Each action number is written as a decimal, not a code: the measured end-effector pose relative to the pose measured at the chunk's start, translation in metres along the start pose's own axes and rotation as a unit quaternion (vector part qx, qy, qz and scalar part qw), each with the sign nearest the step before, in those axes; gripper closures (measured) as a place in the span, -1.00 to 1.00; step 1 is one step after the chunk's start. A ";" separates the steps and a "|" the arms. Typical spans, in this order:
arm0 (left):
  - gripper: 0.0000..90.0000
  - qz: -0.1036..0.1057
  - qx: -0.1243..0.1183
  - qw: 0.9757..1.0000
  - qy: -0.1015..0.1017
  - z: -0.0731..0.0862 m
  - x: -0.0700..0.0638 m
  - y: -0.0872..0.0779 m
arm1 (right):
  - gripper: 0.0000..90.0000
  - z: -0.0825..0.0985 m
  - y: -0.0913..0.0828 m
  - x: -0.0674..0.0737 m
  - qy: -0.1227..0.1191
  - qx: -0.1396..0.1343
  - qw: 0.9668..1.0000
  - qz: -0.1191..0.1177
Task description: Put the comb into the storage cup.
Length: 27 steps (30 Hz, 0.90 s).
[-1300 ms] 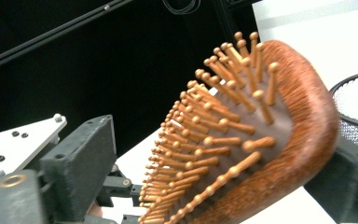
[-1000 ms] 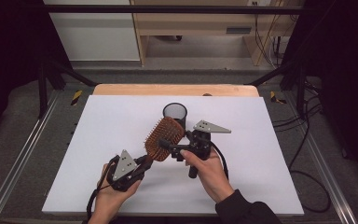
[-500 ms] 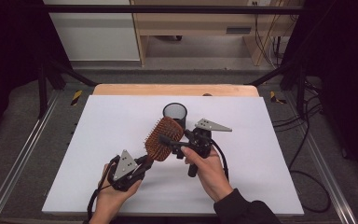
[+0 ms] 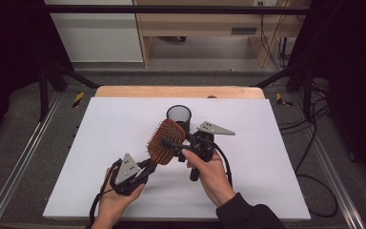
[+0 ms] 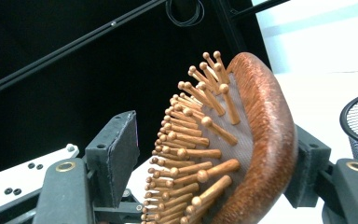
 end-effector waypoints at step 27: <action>0.62 -0.009 -0.004 1.000 0.001 0.000 0.000 0.000 | 0.00 -0.001 0.003 0.001 0.016 -0.008 1.000 -0.003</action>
Point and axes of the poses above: each handheld gripper's, and its own axes: y roughly forward along the jaws, z roughly out of its underside, x roughly to its left, the point moved 7 cm from there along y, roughly forward along the jaws
